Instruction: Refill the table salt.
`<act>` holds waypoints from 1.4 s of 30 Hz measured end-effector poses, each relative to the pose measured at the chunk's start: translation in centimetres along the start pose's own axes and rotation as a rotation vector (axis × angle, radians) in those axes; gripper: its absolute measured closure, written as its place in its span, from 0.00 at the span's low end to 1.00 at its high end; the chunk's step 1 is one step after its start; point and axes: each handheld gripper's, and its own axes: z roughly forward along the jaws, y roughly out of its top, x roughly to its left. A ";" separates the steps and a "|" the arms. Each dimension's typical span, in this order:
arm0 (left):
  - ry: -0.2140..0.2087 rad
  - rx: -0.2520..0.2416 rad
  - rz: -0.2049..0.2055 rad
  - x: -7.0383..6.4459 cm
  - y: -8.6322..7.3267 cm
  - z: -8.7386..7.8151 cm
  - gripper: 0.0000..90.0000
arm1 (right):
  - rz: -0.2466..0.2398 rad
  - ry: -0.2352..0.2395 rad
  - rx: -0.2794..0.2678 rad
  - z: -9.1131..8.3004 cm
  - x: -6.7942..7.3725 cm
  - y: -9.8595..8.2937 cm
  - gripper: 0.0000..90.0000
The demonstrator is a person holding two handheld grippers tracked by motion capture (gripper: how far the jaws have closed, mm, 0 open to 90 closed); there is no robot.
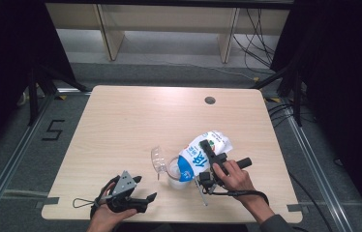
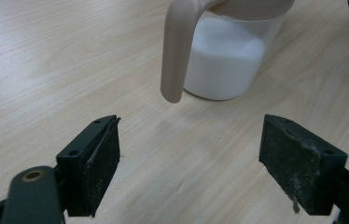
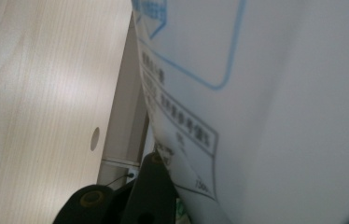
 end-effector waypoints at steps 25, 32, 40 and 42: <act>-0.005 -0.005 -0.009 0.0 0.0 0.0 0.22 | -0.081 0.009 -0.003 -0.1 -0.5 -0.1 0.94; -0.005 -0.012 -0.014 0.0 0.0 0.0 0.22 | 0.087 0.042 0.026 -0.3 0.2 0.0 0.94; -0.005 -0.010 0.001 0.0 0.1 0.0 0.22 | 0.083 0.040 0.000 -0.2 -0.2 0.0 0.94; -0.007 -0.010 0.002 0.0 0.1 0.0 0.22 | 0.067 0.055 -0.014 -0.1 -0.3 0.0 0.94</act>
